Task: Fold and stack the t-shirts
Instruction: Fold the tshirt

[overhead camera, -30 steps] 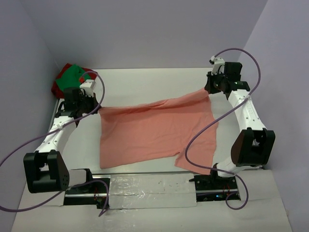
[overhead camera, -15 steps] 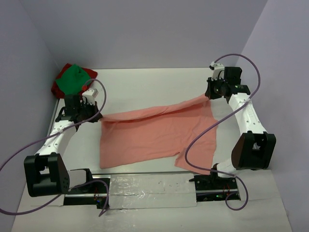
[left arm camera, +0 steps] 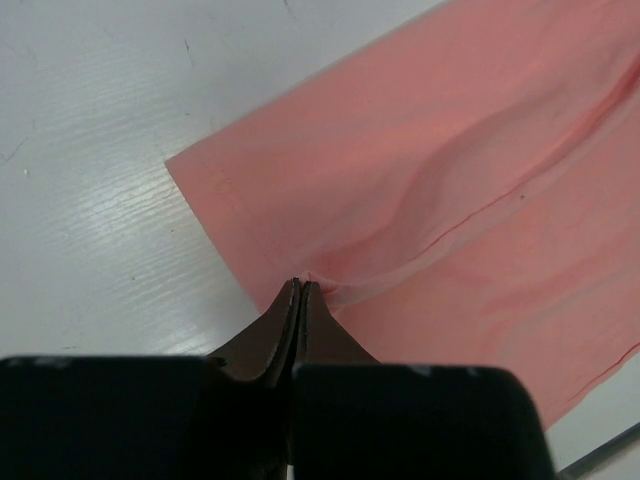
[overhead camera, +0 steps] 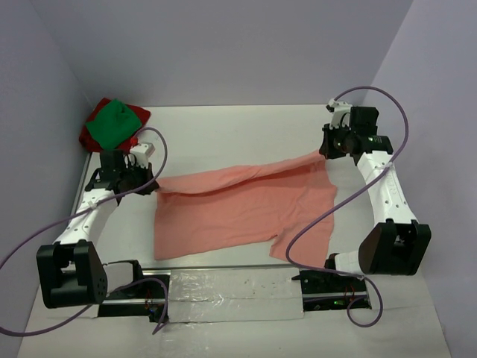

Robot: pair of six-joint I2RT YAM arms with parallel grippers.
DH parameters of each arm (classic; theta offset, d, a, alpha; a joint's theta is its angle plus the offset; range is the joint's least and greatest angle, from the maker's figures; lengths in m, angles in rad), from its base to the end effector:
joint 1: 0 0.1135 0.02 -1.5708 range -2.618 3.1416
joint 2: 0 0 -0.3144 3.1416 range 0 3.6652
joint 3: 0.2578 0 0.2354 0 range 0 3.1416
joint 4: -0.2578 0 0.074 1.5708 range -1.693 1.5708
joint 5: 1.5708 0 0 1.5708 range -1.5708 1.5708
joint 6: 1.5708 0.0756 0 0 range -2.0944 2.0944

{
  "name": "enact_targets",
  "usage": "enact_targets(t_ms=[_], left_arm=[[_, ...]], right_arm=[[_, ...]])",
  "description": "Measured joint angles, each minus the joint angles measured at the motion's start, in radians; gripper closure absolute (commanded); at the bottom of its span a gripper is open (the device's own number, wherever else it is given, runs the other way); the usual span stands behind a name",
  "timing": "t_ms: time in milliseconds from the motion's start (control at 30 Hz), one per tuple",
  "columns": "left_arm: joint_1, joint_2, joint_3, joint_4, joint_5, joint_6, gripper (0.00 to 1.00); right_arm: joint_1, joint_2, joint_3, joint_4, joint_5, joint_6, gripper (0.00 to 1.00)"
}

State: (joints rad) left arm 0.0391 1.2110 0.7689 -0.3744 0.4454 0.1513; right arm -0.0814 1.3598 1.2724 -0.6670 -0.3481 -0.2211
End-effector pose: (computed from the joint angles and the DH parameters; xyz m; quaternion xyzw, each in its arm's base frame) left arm 0.2392 -0.0232 0.2610 0.1321 0.9008 -0.1703 0.3771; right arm 0.2930 0.0020 0.3615 -0.1317 0.8970 0.0982 0.4104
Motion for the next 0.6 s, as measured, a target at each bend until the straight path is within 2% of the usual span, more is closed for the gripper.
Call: enact_targets(t_ms=[100, 167, 200, 233, 300, 333, 433, 600], left_arm=[[0.0, 0.031, 0.015, -0.042, 0.015, 0.038, 1.0], [0.0, 0.074, 0.042, -0.085, 0.034, 0.07, 0.85], [0.0, 0.098, 0.058, -0.107, 0.043, 0.085, 0.78], [0.0, 0.127, 0.076, -0.13, 0.053, 0.103, 0.62], [0.0, 0.172, 0.104, -0.167, 0.066, 0.131, 0.53], [0.0, 0.188, 0.11, -0.18, 0.072, 0.145, 0.44], [0.002, 0.2, 0.117, -0.236, 0.093, 0.184, 0.39], [0.002, 0.197, 0.161, -0.298, 0.113, 0.227, 0.39]], right_arm=[[0.0, 0.005, 0.007, -0.056, -0.001, 0.003, 1.0], [0.0, 0.017, 0.028, -0.104, -0.004, 0.003, 1.0], [0.0, 0.025, 0.043, -0.125, -0.006, 0.0, 0.87], [0.0, 0.032, 0.055, -0.142, -0.01, 0.0, 0.81], [0.0, 0.04, 0.076, -0.175, -0.013, -0.013, 0.67], [0.0, 0.04, 0.082, -0.191, -0.015, -0.016, 0.66], [-0.001, 0.04, 0.102, -0.239, -0.018, -0.037, 0.63], [-0.001, 0.04, 0.115, -0.287, -0.018, -0.061, 0.63]])
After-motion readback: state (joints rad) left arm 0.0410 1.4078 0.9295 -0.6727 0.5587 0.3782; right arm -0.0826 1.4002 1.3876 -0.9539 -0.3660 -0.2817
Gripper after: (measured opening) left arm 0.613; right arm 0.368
